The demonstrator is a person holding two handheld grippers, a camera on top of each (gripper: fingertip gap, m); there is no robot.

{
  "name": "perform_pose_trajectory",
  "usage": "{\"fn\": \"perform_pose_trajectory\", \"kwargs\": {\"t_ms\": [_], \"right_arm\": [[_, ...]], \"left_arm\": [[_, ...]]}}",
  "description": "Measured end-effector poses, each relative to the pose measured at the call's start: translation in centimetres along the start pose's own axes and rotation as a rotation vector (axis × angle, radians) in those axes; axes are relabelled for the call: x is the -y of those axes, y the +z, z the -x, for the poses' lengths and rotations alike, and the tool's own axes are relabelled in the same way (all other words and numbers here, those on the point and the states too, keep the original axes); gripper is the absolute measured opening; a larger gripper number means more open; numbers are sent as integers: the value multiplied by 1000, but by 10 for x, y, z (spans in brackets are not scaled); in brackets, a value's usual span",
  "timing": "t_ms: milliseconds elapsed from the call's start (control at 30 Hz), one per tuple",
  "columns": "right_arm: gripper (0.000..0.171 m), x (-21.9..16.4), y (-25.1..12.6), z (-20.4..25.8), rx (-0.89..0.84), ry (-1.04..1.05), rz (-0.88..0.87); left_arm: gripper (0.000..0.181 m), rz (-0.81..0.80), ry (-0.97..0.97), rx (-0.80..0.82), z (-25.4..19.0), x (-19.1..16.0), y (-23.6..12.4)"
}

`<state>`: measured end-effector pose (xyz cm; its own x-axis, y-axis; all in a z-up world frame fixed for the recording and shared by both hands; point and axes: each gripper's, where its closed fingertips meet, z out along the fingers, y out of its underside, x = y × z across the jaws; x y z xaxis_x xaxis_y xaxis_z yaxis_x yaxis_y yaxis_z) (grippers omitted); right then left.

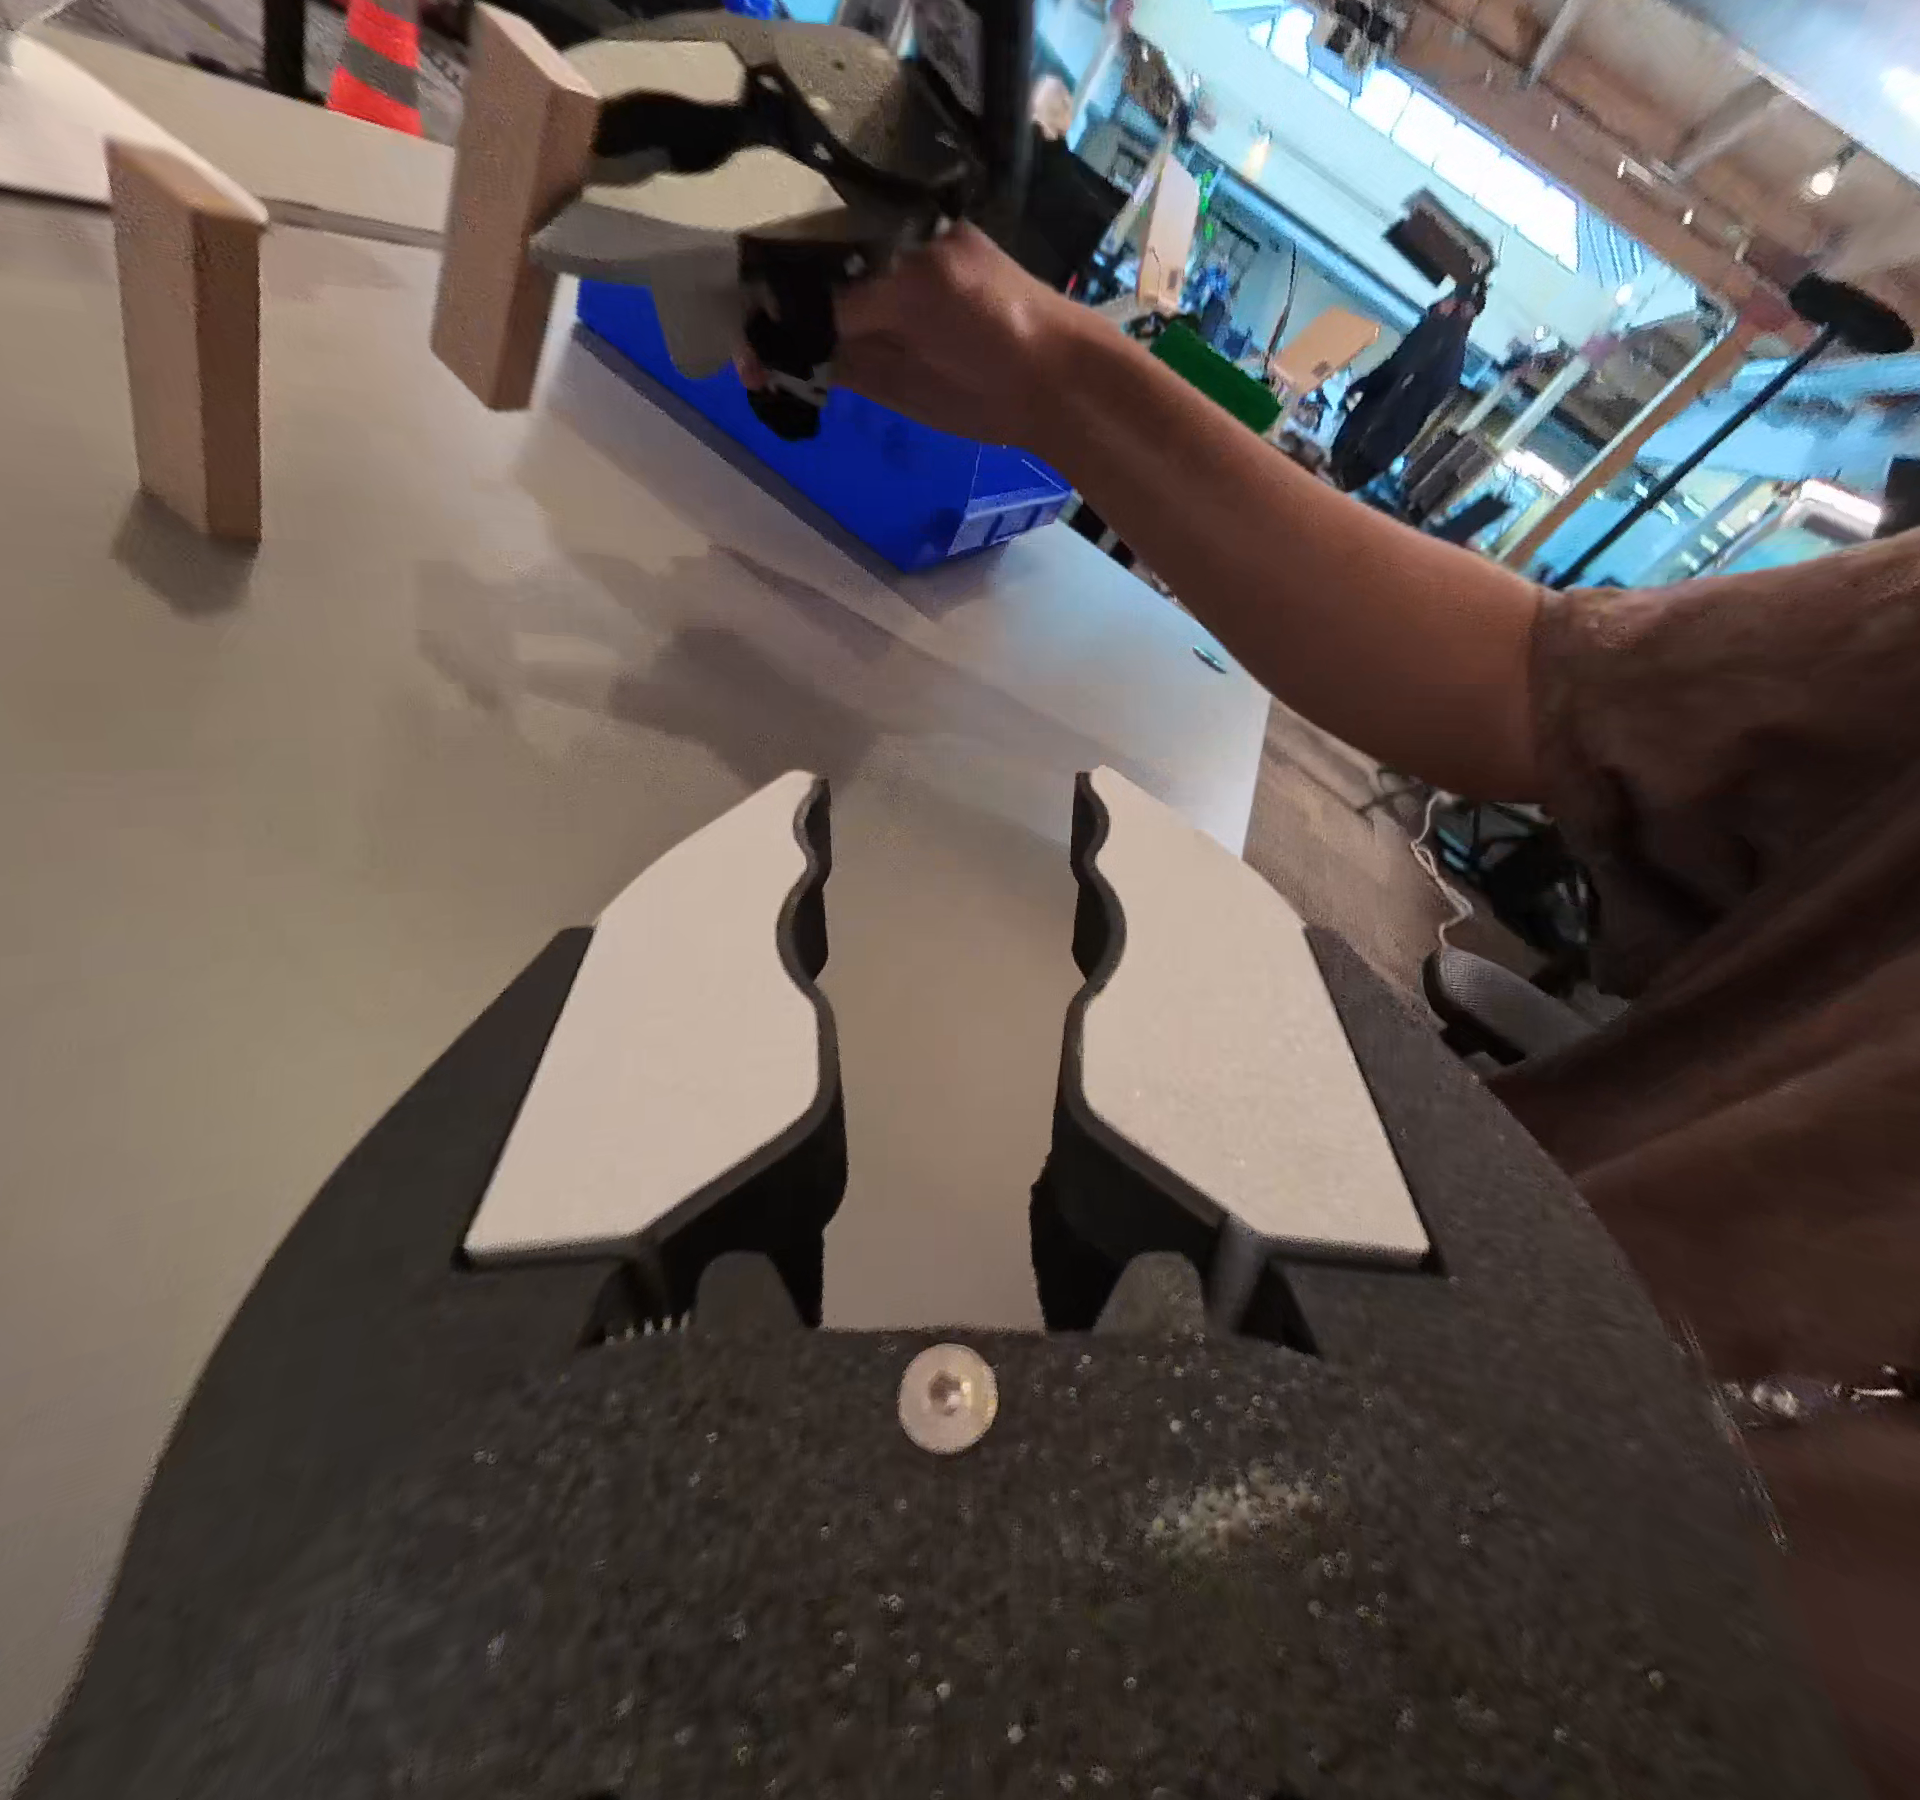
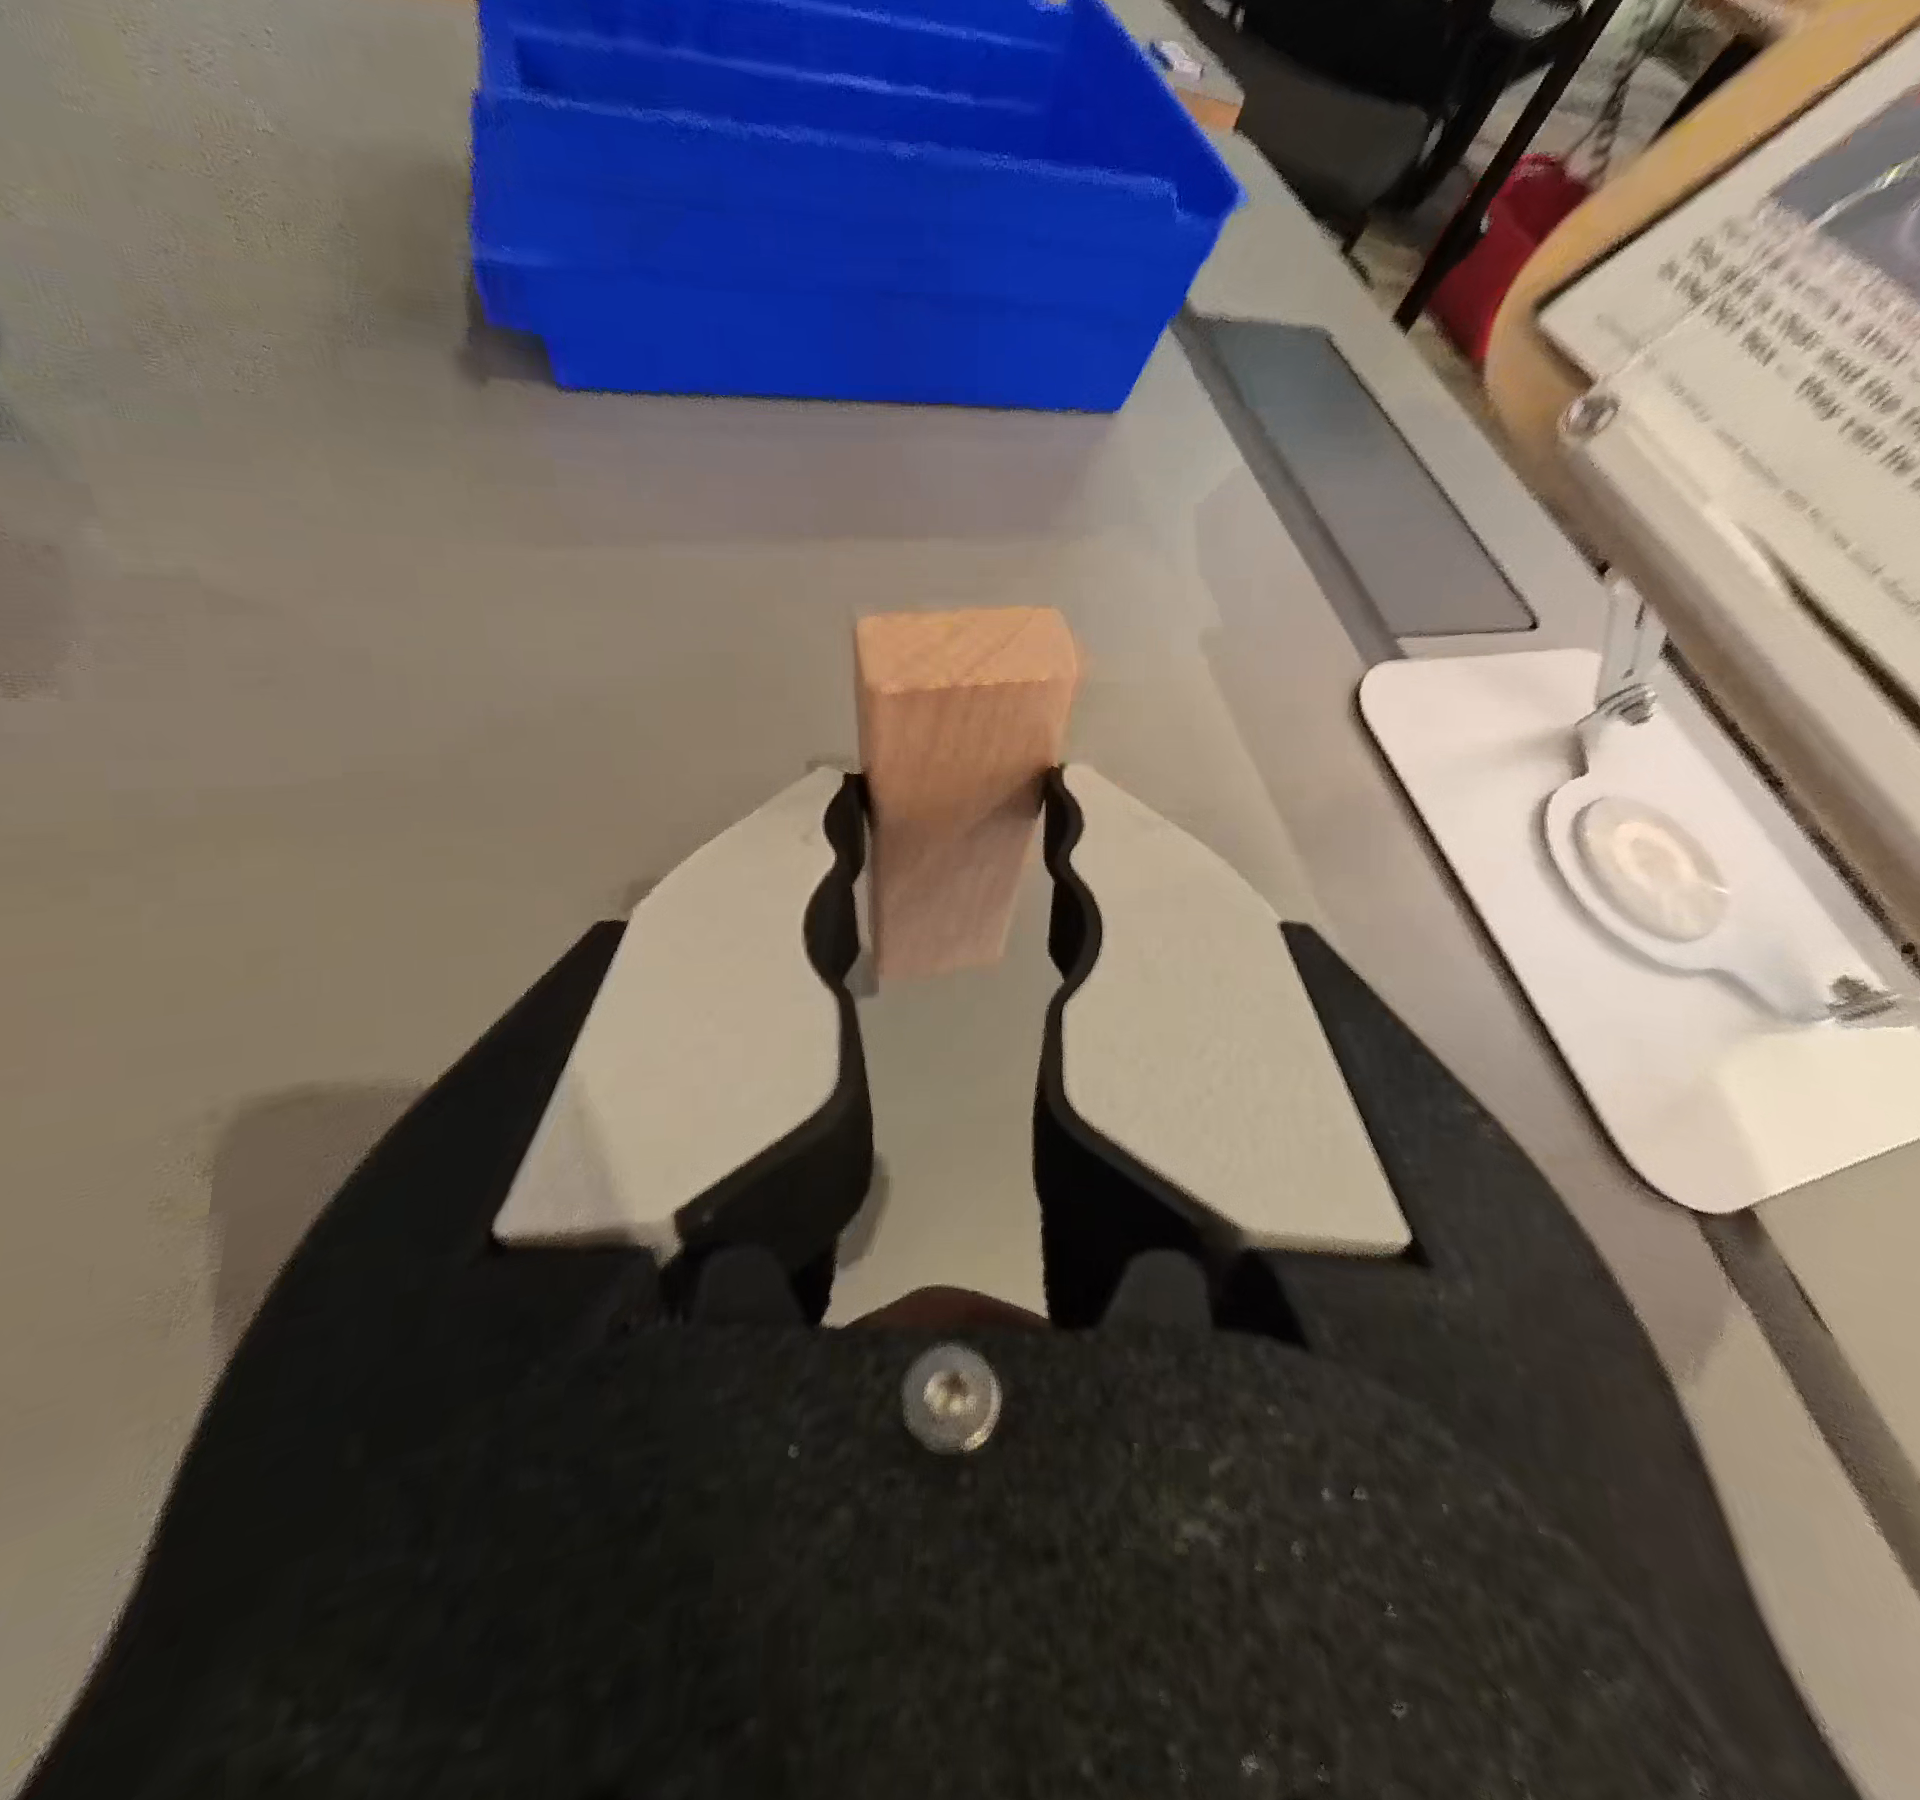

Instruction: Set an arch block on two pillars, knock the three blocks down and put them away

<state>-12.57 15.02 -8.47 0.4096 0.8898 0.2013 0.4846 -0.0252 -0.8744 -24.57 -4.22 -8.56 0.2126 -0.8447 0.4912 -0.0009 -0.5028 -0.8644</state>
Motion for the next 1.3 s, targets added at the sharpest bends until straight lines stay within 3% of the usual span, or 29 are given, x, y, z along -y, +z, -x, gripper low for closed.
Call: {"fn": "perform_pose_trajectory", "kwargs": {"t_ms": [433,1300], "right_arm": [[33,-54,35,-23,12,102,97],[33,-58,29,-25,74,113,65]], "left_arm": [[43,-3,8,-39,-6,-8,-2],[43,24,27,-59,-10,-12,0]]}}
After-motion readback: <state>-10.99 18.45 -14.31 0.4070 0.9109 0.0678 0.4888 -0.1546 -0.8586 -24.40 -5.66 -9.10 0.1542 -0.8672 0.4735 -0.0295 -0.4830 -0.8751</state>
